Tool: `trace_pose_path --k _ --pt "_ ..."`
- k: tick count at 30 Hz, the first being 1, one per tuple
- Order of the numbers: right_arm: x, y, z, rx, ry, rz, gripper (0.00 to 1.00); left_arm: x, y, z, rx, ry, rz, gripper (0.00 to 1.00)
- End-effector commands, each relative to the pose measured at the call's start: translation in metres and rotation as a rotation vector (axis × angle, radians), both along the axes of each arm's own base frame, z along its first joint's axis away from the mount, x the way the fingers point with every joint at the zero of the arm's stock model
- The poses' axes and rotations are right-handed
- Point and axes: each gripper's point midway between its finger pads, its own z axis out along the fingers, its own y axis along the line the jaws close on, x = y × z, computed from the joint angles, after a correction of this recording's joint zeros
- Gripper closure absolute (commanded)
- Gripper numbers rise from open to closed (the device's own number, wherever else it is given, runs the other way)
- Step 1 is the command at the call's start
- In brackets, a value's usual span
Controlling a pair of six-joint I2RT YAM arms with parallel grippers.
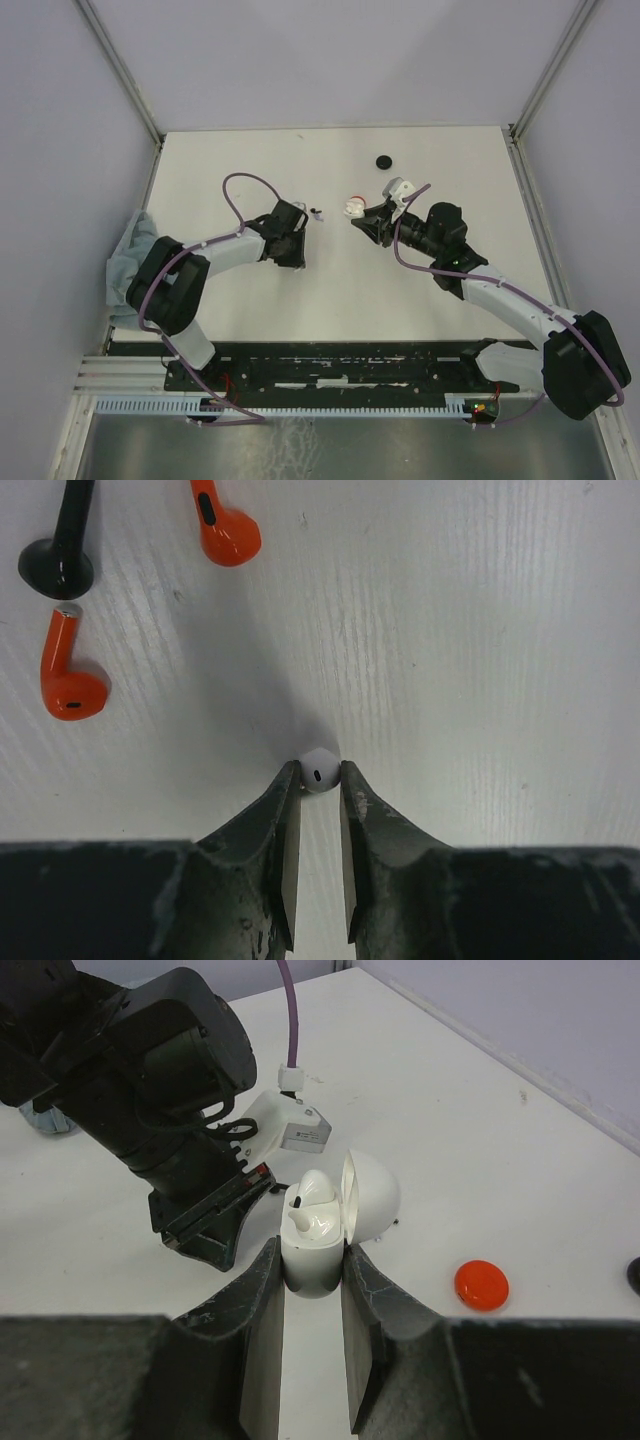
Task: Insert the wireless bluetooth earbuds into the charging case
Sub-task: Place the earbud at the center of the board.
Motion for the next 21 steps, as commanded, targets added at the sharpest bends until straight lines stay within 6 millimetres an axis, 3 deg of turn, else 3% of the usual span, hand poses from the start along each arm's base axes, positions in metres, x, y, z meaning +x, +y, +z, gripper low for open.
trace_pose_path --k 1,10,17,21 --pt "0.001 0.001 0.019 0.042 -0.047 -0.002 0.89 0.006 -0.002 -0.004 -0.009 -0.023 0.045 0.72" --pt "0.004 0.002 0.017 0.043 -0.044 -0.005 0.90 -0.006 0.003 -0.004 0.007 0.018 0.043 0.56" --pt "0.004 0.001 0.015 0.037 -0.044 -0.010 0.90 -0.017 -0.008 0.003 -0.033 0.042 0.017 0.53" --pt "0.005 0.001 0.016 0.038 -0.046 -0.012 0.90 -0.012 -0.002 0.013 0.003 0.017 0.021 0.52"
